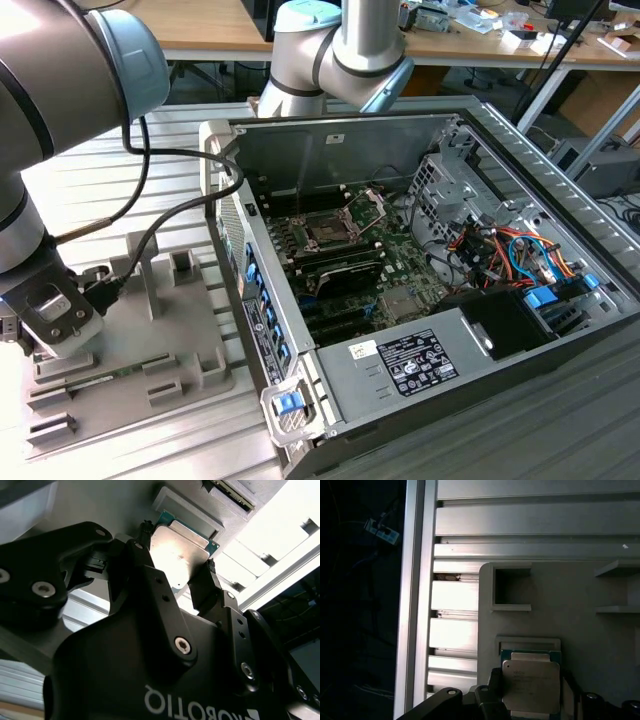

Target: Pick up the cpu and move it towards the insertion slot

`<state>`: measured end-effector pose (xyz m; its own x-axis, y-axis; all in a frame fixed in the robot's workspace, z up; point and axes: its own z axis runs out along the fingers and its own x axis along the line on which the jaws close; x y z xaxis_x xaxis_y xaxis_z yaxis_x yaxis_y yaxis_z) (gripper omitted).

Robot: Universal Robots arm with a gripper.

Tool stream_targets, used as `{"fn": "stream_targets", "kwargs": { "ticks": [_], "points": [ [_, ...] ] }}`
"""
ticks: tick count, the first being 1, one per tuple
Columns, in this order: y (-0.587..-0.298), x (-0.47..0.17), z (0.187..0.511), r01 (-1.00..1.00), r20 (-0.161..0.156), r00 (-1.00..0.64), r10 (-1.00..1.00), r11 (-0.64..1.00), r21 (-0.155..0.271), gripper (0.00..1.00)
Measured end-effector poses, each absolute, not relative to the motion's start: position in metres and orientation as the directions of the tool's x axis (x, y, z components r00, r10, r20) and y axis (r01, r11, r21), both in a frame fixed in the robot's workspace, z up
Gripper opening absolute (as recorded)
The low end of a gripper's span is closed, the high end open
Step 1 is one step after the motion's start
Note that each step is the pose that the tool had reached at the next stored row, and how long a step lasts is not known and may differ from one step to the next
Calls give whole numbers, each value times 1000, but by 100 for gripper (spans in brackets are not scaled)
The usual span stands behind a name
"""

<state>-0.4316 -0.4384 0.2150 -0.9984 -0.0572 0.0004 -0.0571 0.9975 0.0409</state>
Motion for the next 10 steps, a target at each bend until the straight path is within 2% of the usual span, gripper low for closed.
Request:
{"fn": "stream_targets", "kwargs": {
  "ticks": [10],
  "points": [
    [-438,-432,220,-57,0,-998,-57,998,41,55]
  ]
}}
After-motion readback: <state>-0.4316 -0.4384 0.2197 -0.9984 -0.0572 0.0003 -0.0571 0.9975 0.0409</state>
